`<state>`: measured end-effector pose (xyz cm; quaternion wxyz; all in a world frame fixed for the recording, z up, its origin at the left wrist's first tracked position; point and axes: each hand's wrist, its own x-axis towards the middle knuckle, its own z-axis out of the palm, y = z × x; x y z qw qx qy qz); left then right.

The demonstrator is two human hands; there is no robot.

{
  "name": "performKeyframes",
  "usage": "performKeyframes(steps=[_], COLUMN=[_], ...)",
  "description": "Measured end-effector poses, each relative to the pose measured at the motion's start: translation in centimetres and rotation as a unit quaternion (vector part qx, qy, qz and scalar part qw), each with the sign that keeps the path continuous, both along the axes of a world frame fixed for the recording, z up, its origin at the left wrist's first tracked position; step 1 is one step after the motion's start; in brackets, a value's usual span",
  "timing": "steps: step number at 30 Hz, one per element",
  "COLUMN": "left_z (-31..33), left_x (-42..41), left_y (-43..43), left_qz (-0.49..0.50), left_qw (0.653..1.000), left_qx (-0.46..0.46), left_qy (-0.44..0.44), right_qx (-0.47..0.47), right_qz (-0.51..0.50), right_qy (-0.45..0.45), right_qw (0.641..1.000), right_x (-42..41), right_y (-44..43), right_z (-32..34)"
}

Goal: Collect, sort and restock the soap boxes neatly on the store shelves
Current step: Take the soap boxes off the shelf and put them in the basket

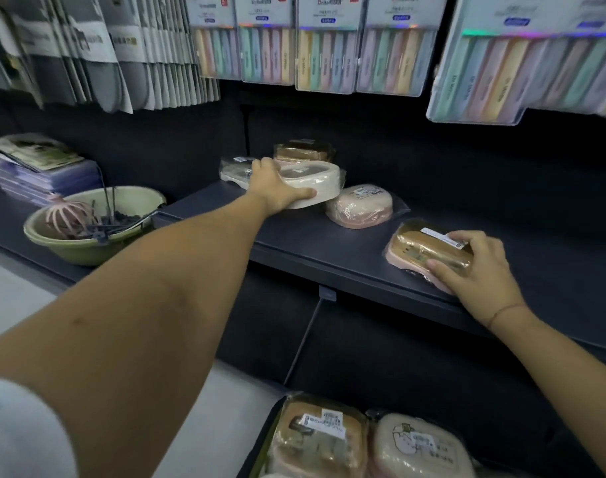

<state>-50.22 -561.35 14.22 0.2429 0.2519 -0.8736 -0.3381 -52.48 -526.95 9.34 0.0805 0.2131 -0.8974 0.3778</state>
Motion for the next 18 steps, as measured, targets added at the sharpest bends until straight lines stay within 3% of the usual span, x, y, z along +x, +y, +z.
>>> performKeyframes(steps=[8,13,18], left_z=[-0.3,-5.2,-10.9], left_x=[14.0,24.6,30.9], left_y=[7.2,13.0,16.4], left_qz=[0.001,-0.080,-0.237], left_qw=[0.996,0.993,0.958], left_qx=[0.024,0.087,0.116], left_qy=[0.083,0.022,-0.112], right_qx=[0.056,0.025,0.009], right_qz=[0.006,0.074,-0.043], right_qy=[0.000,-0.015,-0.203], right_qw=[0.998,0.997,0.978], right_x=[6.6,16.0,20.7], right_y=[1.5,8.2,15.1], right_z=[1.1,-0.5,-4.3])
